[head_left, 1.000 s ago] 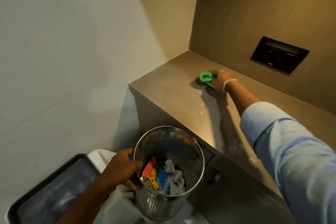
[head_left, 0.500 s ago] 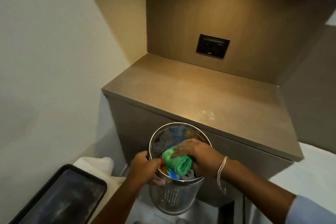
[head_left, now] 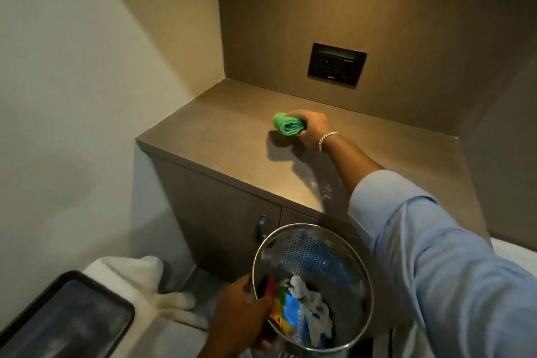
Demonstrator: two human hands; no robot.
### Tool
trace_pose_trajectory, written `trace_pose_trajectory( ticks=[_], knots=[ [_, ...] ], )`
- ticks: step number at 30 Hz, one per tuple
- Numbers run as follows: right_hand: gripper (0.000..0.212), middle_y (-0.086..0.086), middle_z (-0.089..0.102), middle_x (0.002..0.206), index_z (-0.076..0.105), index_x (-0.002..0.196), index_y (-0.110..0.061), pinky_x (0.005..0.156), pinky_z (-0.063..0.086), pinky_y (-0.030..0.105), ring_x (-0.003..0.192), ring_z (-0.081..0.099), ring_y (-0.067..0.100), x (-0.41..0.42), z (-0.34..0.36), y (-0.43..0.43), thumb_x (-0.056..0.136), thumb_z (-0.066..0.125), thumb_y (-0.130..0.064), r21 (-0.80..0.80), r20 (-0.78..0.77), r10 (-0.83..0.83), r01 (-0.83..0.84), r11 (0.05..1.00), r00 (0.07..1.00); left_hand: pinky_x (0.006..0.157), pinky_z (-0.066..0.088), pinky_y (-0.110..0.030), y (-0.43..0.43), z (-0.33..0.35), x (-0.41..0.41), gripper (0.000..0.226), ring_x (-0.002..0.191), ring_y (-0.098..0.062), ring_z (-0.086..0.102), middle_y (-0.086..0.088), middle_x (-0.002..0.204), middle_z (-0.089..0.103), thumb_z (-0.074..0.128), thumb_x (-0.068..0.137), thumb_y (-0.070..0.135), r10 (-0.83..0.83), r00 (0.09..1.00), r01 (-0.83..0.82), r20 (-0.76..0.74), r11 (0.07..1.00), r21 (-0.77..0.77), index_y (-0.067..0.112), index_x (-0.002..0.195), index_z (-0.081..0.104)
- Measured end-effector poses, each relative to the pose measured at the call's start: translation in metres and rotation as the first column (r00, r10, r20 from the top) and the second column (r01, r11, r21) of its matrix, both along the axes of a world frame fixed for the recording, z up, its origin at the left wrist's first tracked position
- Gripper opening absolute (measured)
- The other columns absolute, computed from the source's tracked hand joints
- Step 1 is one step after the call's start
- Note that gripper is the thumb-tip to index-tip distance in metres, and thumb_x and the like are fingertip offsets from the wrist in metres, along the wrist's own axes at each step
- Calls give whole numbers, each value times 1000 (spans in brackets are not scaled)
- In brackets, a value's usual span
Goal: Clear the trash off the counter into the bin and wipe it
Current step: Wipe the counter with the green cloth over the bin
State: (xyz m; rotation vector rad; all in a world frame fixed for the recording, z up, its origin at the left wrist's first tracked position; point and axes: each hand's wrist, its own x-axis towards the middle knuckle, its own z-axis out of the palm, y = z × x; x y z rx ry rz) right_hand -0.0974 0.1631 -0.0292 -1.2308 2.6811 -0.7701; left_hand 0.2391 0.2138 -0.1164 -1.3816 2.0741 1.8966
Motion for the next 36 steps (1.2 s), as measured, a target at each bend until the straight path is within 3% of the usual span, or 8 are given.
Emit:
trace_pose_trajectory(
  ticks=[3, 7, 9, 14, 21, 26, 31, 36],
  knots=[
    [52, 12, 64, 124, 61, 122, -26, 97, 46, 40, 115, 56, 31, 15, -9, -9, 78, 59, 2, 206, -49, 203, -189, 960, 978, 63, 57, -27, 10, 0, -8, 24, 75, -13, 70, 2, 82, 69, 65, 85, 15, 1, 1000, -1, 11, 1000, -9, 36, 80, 57],
    [46, 8, 68, 118, 64, 117, -27, 94, 52, 42, 109, 61, 27, 24, 10, 38, 78, 63, -4, 432, 0, 393, -354, 830, 920, 58, 56, -20, 26, 9, -9, 27, 67, -6, 68, 9, 74, 67, 67, 83, 17, 40, 999, -39, 22, 998, -50, 37, 70, 54],
    [44, 8, 70, 117, 64, 117, -24, 94, 53, 43, 108, 63, 26, 20, 21, 57, 77, 66, -4, 420, 22, 405, -376, 826, 914, 65, 60, -28, 31, 9, -9, 24, 69, -12, 71, 7, 75, 69, 68, 82, 16, 58, 998, -57, 32, 997, -48, 35, 72, 57],
    [53, 11, 63, 126, 58, 126, -22, 100, 47, 42, 115, 57, 29, 25, 12, 79, 78, 66, -1, 322, 7, 229, -219, 921, 973, 47, 56, -22, 50, 2, -11, 15, 52, -7, 71, 0, 76, 72, 63, 90, 25, 62, 998, -62, -15, 998, -6, 34, 79, 59],
    [63, 4, 45, 139, 47, 130, -37, 97, 45, 45, 121, 41, 30, 141, -29, 197, 74, 67, -16, 396, -95, 377, -312, 863, 921, 50, 62, -38, 76, -24, 2, 23, 57, -27, 75, -11, 78, 78, 67, 85, 43, 114, 989, -113, -97, 993, 21, 25, 100, 68],
    [73, -2, 57, 133, 57, 122, -40, 99, 50, 32, 120, 55, 27, 232, -180, 284, 53, 77, -27, 397, -9, 256, -231, 888, 967, 77, 63, -43, 89, -116, 5, 46, 81, -26, 76, -1, 90, 78, 53, 75, 76, 84, 996, -85, -34, 996, -33, 44, 105, 65],
    [67, 0, 36, 150, 38, 140, -34, 116, 26, 29, 139, 30, 21, 232, -347, 302, 77, 61, -30, 440, 144, 37, -98, 893, 989, 77, 63, -41, 111, -283, 6, 33, 84, -17, 73, 0, 96, 75, 64, 83, 52, -17, 999, 16, 50, 1000, 18, 32, 109, 64],
    [48, 6, 51, 140, 47, 133, -28, 111, 29, 53, 130, 46, 29, 218, -507, 316, 87, 56, -34, 772, 237, 164, -288, 567, 958, 88, 57, -33, 119, -458, 5, 34, 97, -17, 70, 3, 106, 73, 66, 85, 40, -93, 988, 98, 127, 995, -33, 28, 117, 62]
  ],
)
